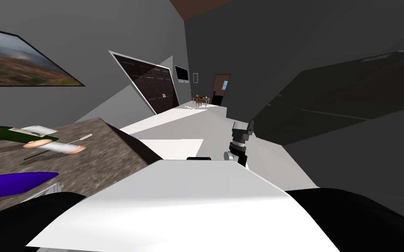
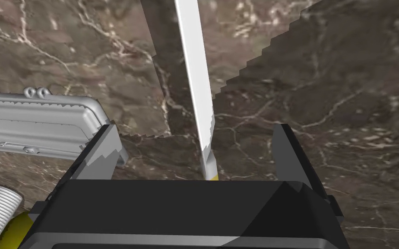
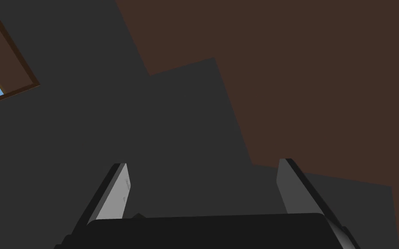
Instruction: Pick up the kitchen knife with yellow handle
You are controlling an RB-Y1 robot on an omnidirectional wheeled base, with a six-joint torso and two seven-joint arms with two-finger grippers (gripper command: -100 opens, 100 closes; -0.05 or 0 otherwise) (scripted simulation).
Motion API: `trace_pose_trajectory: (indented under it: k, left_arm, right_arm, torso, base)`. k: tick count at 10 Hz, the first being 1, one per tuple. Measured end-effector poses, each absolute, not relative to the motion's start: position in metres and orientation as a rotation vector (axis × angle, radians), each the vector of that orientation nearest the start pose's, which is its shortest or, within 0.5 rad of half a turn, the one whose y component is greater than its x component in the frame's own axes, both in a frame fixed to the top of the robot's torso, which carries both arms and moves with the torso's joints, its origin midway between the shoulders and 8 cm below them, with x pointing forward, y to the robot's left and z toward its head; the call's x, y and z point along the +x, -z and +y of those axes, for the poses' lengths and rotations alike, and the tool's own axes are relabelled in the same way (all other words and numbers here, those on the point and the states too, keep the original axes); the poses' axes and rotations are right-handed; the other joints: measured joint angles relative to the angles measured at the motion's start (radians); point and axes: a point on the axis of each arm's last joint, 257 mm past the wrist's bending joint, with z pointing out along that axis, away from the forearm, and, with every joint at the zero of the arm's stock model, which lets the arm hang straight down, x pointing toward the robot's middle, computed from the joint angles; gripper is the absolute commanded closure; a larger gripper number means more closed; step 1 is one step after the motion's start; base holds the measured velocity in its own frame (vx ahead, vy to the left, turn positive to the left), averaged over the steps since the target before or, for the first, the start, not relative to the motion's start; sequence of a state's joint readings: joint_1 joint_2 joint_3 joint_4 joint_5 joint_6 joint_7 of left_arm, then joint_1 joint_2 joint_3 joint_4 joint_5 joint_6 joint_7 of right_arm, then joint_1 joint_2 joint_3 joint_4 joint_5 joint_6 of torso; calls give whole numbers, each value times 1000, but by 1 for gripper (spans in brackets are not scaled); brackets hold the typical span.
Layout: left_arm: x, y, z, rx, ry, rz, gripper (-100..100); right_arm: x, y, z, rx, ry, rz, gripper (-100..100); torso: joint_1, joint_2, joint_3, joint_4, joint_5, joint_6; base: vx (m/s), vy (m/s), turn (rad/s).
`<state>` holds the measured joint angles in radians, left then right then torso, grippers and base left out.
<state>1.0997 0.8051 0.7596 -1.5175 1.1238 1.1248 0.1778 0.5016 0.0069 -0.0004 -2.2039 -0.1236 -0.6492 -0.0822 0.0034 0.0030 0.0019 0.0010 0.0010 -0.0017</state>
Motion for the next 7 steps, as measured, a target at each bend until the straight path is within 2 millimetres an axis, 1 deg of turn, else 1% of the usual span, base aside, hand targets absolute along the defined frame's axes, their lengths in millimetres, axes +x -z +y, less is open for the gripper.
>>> trace_pose_trajectory:
  k: [3, 5, 6, 7]
  left_arm:
    - [-115, 322, 658, -2936, -170, 647, -100]
    - [-121, 324, 644, -3008, -163, 599, -100]
    - [-124, 326, 639, -3036, -160, 580, -100]
    - [-125, 326, 638, -3041, -161, 578, 0]
  right_arm:
    - [329, -17, -298, 710, -1458, 445, 0]
    - [329, -17, -298, 710, -1458, 445, 0]
    - [329, -17, -298, 710, -1458, 445, 0]
    - [329, -17, -298, 711, -1458, 445, 0]
  torso:
    - [2, 1, 0, 0, 0, 0]
    - [2, 2, 1, 0, 0, 0]
    - [1, 0, 0, 0, 0, 0]
    - [-1, -1, 0, 0, 0, 0]
  base:
    - [-52, 66, -135]
    - [-42, 56, -71]
    - [-11, 22, -18]
    - [0, 0, 0]
